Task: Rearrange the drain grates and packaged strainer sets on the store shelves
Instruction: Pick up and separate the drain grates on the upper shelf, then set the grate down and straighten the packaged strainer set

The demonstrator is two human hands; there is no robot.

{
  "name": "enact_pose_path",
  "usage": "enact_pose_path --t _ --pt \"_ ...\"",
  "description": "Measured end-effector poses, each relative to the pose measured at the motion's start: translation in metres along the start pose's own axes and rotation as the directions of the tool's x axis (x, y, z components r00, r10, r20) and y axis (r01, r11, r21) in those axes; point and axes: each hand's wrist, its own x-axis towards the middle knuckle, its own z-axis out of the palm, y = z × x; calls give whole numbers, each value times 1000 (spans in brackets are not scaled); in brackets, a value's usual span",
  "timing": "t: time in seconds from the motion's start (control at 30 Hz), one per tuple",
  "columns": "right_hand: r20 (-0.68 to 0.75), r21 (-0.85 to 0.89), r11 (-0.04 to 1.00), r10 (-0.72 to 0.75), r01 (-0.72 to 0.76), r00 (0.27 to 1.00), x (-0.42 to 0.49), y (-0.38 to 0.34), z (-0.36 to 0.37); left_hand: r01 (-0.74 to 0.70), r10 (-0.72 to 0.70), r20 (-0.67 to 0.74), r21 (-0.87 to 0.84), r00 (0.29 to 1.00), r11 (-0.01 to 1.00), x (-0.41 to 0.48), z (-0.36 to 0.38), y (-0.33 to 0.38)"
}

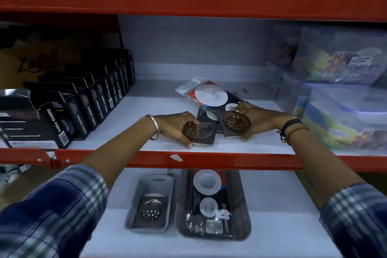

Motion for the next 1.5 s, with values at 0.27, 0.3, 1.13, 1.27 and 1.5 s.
enact_pose_path --t 0.27,0.3,1.13,1.27,1.5 --pt "-109 169 985 -12 31 994 1 -26 -14 11 -16 -152 -32 988 999 -14 -21 -35" --pt "-129 172 984 -21 43 991 5 -34 -16 36 -41 -153 -36 987 999 -19 -26 -45" --pt "189 58 998 -23 12 982 116 -170 26 118 -124 -16 -218 992 969 -42 -24 -113" --pt "169 60 998 -23 13 985 110 -171 26 128 -131 -8 -168 991 977 -46 -25 -109" --pt "-311 323 944 44 62 949 45 -114 1 -68 -13 -370 -206 929 976 -39 -23 -55"
